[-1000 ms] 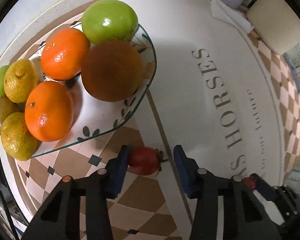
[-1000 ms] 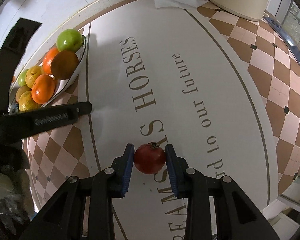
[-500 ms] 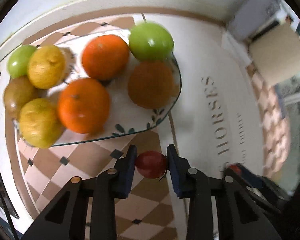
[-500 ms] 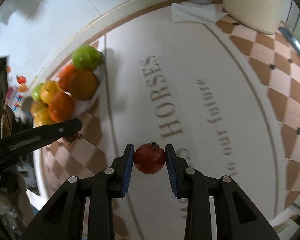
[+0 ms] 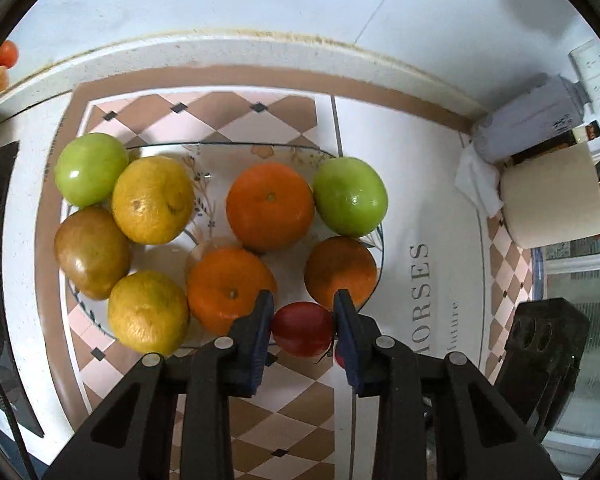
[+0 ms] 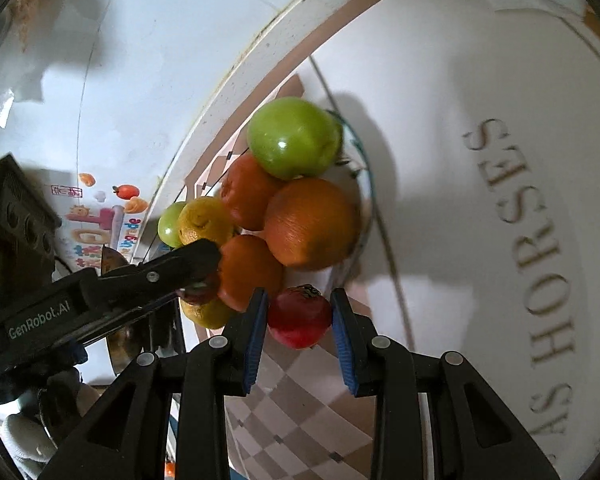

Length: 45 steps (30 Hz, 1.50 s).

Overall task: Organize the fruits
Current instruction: 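Place the cherry tomato on the plate with the right tool while the left tool places its tomato, then lift both tools away from the plate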

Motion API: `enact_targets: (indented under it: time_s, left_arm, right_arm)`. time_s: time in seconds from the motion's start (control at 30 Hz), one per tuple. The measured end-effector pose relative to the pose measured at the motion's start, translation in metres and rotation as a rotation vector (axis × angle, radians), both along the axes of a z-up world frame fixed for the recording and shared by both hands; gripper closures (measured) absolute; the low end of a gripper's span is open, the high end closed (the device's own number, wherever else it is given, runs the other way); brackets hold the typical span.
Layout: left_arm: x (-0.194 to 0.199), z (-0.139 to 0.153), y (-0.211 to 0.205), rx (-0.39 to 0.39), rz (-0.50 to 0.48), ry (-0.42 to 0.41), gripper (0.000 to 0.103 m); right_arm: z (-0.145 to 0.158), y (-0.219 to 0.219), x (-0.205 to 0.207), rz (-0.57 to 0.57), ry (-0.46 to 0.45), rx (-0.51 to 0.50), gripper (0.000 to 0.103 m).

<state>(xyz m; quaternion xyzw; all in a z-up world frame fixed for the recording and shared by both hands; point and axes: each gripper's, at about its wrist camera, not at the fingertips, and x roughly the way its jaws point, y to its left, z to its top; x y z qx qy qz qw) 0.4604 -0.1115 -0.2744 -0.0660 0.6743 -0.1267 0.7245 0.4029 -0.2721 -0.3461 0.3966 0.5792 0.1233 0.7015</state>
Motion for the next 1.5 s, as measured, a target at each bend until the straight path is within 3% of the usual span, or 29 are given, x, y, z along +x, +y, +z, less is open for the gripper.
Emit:
enact_targets:
  time_s: [0.2,0.27,0.3,0.37,0.47,0.57,0.67,0.73,0.8,0.87,1.0,1.3,1.5]
  left_arm:
    - [0.015,-0.012,-0.005,0.033,-0.019,0.039,0.073]
    - [0.018,-0.013,-0.006,0.052,-0.020,0.045,0.072]
    - [0.019,-0.013,-0.007,0.054,-0.020,0.045,0.072]
    - [0.021,-0.010,-0.005,0.064,-0.010,0.033,0.070]
    - [0.021,-0.002,0.000,0.060,0.005,0.011,0.058]
    - [0.018,0.006,0.008,0.079,0.017,-0.018,0.056]
    - [0.012,0.016,0.022,0.098,0.043,-0.049,0.033]
    - [0.004,0.024,0.033,0.126,0.059,-0.079,0.028]
    - [-0.003,0.029,0.042,0.152,0.068,-0.103,0.006]
    - [-0.014,0.037,0.052,0.183,0.077,-0.140,0.005]
    - [-0.037,0.049,0.066,0.225,0.093,-0.190,0.005]
    - [-0.083,0.075,0.079,0.228,0.095,-0.257,0.005]
    - [-0.121,0.112,0.085,0.233,0.094,-0.364,0.005]
  right_arm:
    - [-0.014,0.013,0.018,-0.010,0.032,0.048,0.064]
    - [-0.009,0.009,0.017,-0.014,0.026,0.049,0.046]
    - [-0.005,0.009,0.016,-0.011,0.020,0.047,0.042]
    - [0.003,0.010,0.017,0.000,0.025,-0.007,0.023]
    - [0.008,0.008,0.015,0.012,0.037,-0.040,0.023]
    - [0.019,0.008,0.011,0.041,0.034,-0.142,0.020]
    - [0.032,0.004,0.003,0.076,0.031,-0.259,0.011]
    - [0.048,0.008,-0.002,0.106,0.004,-0.358,0.009]
    - [0.061,0.014,-0.005,0.130,-0.024,-0.459,0.006]
    - [0.077,0.018,-0.011,0.148,-0.058,-0.554,0.006]
    - [0.101,0.023,-0.024,0.154,-0.104,-0.649,0.005]
    - [0.150,0.031,-0.060,0.109,-0.163,-0.701,0.005]
    - [0.188,0.033,-0.098,0.084,-0.218,-0.719,0.005]
